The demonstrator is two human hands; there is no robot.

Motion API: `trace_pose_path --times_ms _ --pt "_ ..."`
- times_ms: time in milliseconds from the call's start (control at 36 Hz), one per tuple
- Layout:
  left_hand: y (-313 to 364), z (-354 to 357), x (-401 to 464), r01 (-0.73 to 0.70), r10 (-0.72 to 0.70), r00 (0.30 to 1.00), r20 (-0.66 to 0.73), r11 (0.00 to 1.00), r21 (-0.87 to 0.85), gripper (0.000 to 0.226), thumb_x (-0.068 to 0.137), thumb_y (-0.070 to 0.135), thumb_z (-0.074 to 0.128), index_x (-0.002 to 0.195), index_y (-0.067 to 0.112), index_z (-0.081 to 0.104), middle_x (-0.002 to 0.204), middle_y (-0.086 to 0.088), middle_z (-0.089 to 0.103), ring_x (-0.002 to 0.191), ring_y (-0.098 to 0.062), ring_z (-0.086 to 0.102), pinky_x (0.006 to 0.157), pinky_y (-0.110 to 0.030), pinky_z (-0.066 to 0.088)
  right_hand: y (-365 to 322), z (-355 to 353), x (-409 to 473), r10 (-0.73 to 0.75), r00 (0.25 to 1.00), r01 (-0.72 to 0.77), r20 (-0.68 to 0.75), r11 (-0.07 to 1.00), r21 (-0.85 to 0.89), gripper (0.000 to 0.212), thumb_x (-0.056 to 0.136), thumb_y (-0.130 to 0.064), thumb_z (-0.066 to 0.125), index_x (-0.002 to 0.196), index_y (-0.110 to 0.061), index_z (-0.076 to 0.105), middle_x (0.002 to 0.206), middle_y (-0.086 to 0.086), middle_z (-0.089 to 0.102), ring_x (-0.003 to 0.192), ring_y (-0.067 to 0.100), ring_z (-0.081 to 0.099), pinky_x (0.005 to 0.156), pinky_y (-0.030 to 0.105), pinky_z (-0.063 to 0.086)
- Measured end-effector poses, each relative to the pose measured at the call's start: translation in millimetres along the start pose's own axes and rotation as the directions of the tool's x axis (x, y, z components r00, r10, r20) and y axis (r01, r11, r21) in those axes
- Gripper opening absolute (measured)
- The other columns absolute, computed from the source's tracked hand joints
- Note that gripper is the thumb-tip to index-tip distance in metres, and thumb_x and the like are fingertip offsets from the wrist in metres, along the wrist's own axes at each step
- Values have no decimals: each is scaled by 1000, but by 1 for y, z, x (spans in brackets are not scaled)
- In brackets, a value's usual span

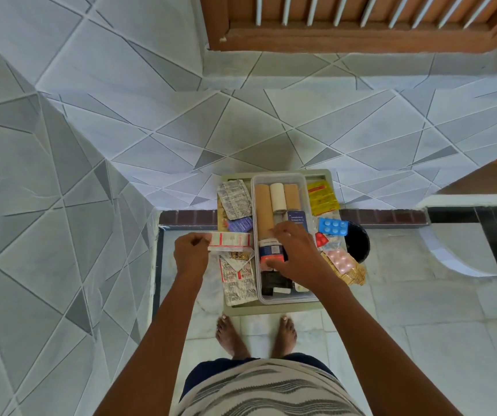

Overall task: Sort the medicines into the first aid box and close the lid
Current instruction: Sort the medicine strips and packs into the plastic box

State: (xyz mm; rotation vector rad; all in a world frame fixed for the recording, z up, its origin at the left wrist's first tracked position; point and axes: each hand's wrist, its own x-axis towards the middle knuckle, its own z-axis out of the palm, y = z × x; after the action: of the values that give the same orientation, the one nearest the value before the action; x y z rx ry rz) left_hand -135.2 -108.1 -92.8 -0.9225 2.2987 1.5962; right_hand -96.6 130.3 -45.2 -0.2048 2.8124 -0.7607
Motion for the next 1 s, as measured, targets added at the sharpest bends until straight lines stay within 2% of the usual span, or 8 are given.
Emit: trace_pose_path --times_ms 167,278,389,444,583,639,806,1000 --pt "41 -12 -26 -139 151 985 85 982 -127 8 96 12 63 93 13 71 83 -2 71 72 -12 64 65 -24 50 -20 -8 1 68 990 -23 -127 943 331 38 97 -32 63 131 -15 62 125 1 62 114 15 58 95 33 51" --pt "57 2 -42 -200 221 936 273 974 -103 10 94 17 65 87 15 72 81 -5 73 68 -11 64 58 -22 49 -22 -20 0 179 981 -117 -78 859 499 30 89 -20 74 119 -16 70 94 -9 66 79 2 58 70 18 48" --pt "45 20 -40 -319 295 934 204 942 100 17 94 24 63 84 16 74 84 -2 74 76 -18 70 72 -33 56 -2 -32 -17 217 976 -177 -21 844 506 25 87 -8 75 110 -17 72 87 -10 68 73 -5 63 61 10 48" --pt "31 26 -38 -356 330 934 139 897 263 5 89 12 67 91 14 71 94 -4 70 89 -21 67 78 -31 50 10 -33 -29 218 975 -214 43 867 451 26 86 -12 75 112 -17 73 94 -8 69 84 1 65 69 12 52" --pt "-6 39 -35 -306 272 952 142 819 485 41 78 27 81 111 14 61 114 -10 55 105 -30 57 83 -44 54 28 -19 -48 235 961 -266 147 932 246 22 91 -15 68 111 -21 74 108 0 72 93 11 64 73 16 52" --pt "-13 44 -34 -307 285 951 124 799 517 47 77 35 82 112 14 58 113 -9 52 107 -30 54 79 -40 52 27 -13 -49 242 956 -274 168 940 204 25 91 -11 65 112 -21 73 115 3 70 96 12 61 71 10 46" --pt "-3 53 -31 -268 290 955 63 752 603 55 69 49 83 103 13 59 109 -9 56 103 -28 55 77 -41 54 17 -6 -41 223 948 -251 226 962 106 24 93 -11 62 115 -16 69 119 8 68 109 24 64 88 34 57" --pt "5 62 -32 -201 220 974 47 759 619 40 71 37 83 95 11 64 107 -10 59 101 -29 58 78 -42 56 15 -3 -39 207 944 -210 259 978 -15 28 92 -12 62 119 -14 67 119 10 67 108 26 63 92 38 54"
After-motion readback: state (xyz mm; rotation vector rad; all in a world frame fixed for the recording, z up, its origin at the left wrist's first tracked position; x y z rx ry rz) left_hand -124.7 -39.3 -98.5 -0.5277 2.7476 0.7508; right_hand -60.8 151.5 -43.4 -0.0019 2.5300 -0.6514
